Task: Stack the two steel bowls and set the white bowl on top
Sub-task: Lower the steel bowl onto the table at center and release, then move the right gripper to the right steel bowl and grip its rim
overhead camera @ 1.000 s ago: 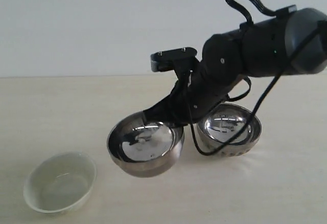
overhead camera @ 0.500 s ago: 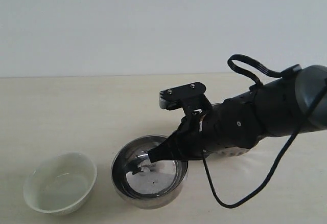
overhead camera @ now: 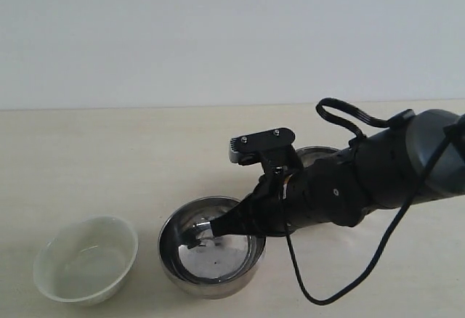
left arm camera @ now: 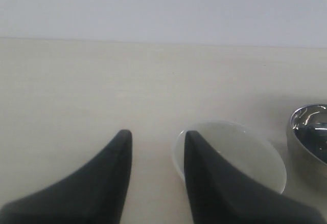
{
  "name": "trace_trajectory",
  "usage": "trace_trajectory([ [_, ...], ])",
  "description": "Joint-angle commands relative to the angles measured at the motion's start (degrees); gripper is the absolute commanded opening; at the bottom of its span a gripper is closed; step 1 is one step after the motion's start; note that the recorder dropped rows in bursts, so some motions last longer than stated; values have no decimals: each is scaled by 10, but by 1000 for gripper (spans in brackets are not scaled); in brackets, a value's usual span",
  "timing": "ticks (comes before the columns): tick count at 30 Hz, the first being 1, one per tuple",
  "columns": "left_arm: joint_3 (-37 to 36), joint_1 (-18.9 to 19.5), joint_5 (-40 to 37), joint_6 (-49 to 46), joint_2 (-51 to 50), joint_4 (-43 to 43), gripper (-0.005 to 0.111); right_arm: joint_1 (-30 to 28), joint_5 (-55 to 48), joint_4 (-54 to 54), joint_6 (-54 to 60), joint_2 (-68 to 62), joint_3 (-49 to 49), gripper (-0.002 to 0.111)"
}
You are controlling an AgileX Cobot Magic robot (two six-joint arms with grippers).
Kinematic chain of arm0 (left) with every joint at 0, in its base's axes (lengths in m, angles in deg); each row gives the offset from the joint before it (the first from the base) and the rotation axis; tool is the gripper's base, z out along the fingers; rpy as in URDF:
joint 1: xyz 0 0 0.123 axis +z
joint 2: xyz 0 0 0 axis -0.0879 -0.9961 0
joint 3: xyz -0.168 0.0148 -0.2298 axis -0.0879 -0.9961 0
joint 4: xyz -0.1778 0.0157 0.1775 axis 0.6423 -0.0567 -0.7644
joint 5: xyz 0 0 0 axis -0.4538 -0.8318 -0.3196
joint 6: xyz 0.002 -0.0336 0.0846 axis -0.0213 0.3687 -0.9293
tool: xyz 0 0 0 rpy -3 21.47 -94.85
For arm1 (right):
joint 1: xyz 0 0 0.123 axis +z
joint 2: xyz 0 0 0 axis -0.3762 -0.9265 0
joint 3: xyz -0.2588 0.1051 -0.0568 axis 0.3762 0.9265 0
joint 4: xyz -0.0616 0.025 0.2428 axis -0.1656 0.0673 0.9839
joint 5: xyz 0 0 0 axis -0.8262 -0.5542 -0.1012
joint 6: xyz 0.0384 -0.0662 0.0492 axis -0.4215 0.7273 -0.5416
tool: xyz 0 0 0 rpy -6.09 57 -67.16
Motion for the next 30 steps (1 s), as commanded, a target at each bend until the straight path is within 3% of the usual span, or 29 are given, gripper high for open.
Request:
trace_trajectory([
  [1, -2, 2, 4, -2, 2, 1, 32, 2, 13, 0, -5, -2, 10, 0],
  [10, -2, 2, 4, -2, 2, 1, 32, 2, 9, 0, -5, -2, 10, 2],
  [17, -2, 2, 4, -2, 2, 1, 32, 3, -8, 0, -6, -2, 10, 43],
  [19, -2, 2, 4, -2, 2, 1, 32, 3, -4, 0, -6, 5, 9, 48],
  [25, -2, 2, 4, -2, 2, 1, 32, 2, 5, 0, -6, 66, 9, 49],
  [30, -2, 2, 4, -2, 2, 1, 32, -47, -13, 0, -8, 127, 9, 49],
])
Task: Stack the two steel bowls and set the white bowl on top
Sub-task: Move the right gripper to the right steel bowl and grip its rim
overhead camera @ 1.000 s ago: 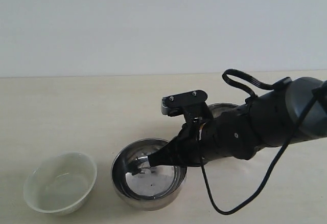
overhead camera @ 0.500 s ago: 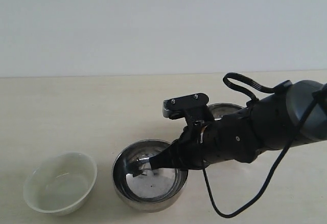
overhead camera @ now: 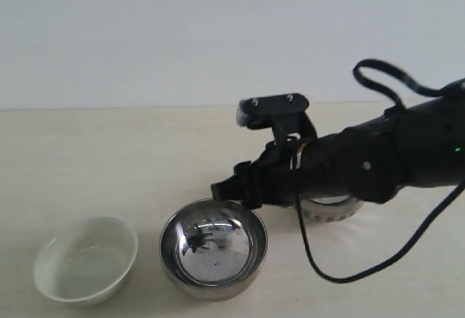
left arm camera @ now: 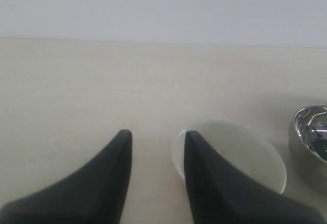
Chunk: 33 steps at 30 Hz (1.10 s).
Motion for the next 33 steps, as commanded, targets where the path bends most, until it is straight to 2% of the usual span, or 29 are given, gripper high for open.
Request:
trace_trajectory([
  [1, -2, 2, 4, -2, 2, 1, 32, -59, -18, -2, -3, 52, -1, 49],
  [6, -2, 2, 4, -2, 2, 1, 32, -155, -53, -2, -13, 62, -1, 49],
  [12, -2, 2, 4, -2, 2, 1, 32, -229, -78, -4, -10, 48, 0, 49],
  [26, -2, 2, 4, -2, 2, 1, 32, -245, -38, -8, -19, -70, -2, 47],
  [27, -2, 2, 4, -2, 2, 1, 32, -245, -35, -8, -19, -74, -2, 45],
  [29, -2, 2, 4, -2, 2, 1, 32, -245, -29, -8, -17, -82, -2, 30],
  [30, -2, 2, 4, -2, 2, 1, 32, -245, -23, -8, -12, -85, -2, 12],
  [31, -2, 2, 4, -2, 2, 1, 32, -245, -20, -8, -11, -85, -2, 1],
  [33, -2, 2, 4, -2, 2, 1, 32, -245, -12, -8, -12, -84, -2, 0],
])
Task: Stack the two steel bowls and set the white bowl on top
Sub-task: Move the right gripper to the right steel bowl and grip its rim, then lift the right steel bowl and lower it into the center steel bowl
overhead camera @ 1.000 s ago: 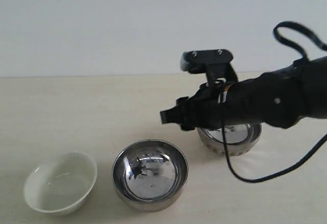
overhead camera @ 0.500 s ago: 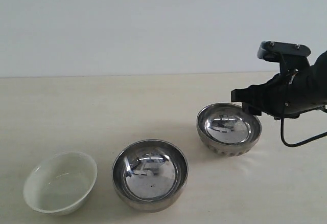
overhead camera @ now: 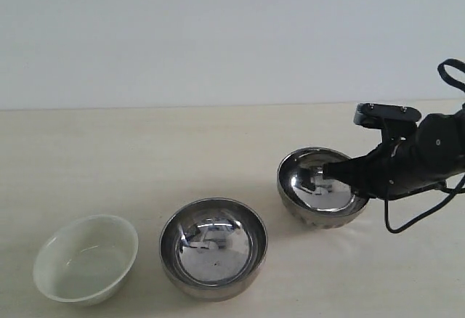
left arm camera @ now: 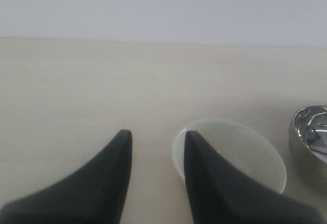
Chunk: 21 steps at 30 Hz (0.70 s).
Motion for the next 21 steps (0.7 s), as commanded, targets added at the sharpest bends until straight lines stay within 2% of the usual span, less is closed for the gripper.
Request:
trace_trajectory([
  [1, -2, 2, 4, -2, 2, 1, 32, -5, 17, -5, 7, 3, -2, 0],
  [5, -2, 2, 4, -2, 2, 1, 32, -5, 5, -5, 6, 64, -2, 0],
  [9, -2, 2, 4, -2, 2, 1, 32, 9, -58, -5, 11, 147, -2, 0],
  [12, -2, 2, 4, -2, 2, 1, 32, 55, -99, -5, 33, 175, -2, 0],
  [21, -2, 2, 4, -2, 2, 1, 32, 190, -93, -5, 34, 162, -2, 0],
])
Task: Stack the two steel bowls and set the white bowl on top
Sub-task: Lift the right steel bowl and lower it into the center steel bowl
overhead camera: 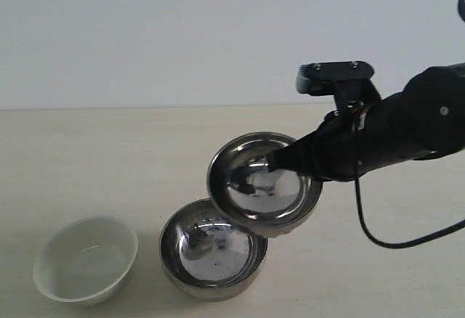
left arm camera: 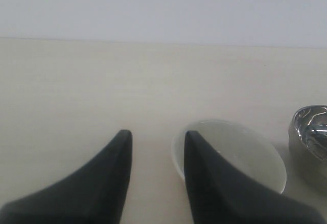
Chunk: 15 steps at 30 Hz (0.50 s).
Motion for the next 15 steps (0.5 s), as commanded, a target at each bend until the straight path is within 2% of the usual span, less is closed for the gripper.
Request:
trace_trajectory([
  [1, -2, 2, 4, -2, 2, 1, 32, 50, 19, -1, 5, -16, -2, 0],
  [4, -2, 2, 4, -2, 2, 1, 32, 68, 36, -1, 5, -41, -2, 0],
  [15, -2, 2, 4, -2, 2, 1, 32, 68, 71, 0, 1, -91, -2, 0],
])
